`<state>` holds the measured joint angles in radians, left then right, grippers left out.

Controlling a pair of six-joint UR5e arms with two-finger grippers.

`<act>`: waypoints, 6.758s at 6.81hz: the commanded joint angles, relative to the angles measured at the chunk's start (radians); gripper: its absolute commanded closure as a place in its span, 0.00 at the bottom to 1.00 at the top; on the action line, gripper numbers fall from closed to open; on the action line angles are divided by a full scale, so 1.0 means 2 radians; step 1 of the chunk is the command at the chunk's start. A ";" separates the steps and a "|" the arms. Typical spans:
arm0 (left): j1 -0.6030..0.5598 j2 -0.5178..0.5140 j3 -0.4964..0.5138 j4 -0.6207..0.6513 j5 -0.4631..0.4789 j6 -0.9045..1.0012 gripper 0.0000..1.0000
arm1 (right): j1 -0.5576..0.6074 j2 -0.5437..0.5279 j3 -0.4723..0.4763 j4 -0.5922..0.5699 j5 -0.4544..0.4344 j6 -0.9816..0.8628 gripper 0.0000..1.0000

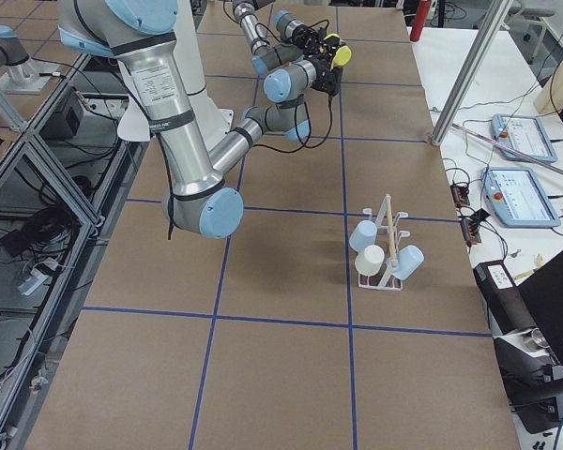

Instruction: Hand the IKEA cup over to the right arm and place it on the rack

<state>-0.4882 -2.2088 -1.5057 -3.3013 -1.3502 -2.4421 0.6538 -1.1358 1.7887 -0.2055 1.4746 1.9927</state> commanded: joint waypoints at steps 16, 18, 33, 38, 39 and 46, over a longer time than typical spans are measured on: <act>0.021 -0.038 0.023 0.000 0.025 0.005 0.00 | 0.001 0.001 0.000 -0.001 -0.016 0.028 1.00; 0.019 -0.037 0.023 -0.001 0.025 0.022 0.00 | 0.006 0.000 0.000 -0.002 -0.019 0.025 1.00; -0.108 0.135 -0.265 0.453 -0.061 0.415 0.00 | 0.124 -0.110 0.005 -0.429 -0.280 -0.511 1.00; -0.195 0.207 -0.288 0.452 -0.172 0.523 0.00 | 0.163 -0.093 -0.159 -0.219 -0.207 -0.538 1.00; -0.195 0.207 -0.287 0.452 -0.172 0.523 0.00 | 0.169 -0.089 -0.163 -0.220 -0.207 -0.538 1.00; -0.194 0.214 -0.285 0.451 -0.173 0.523 0.00 | 0.166 -0.073 -0.203 -0.210 -0.198 -0.540 1.00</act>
<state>-0.8765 -1.7810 -2.0763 -2.3991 -1.6966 -1.3964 0.9873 -1.2722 1.3830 -0.6339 1.0778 0.9149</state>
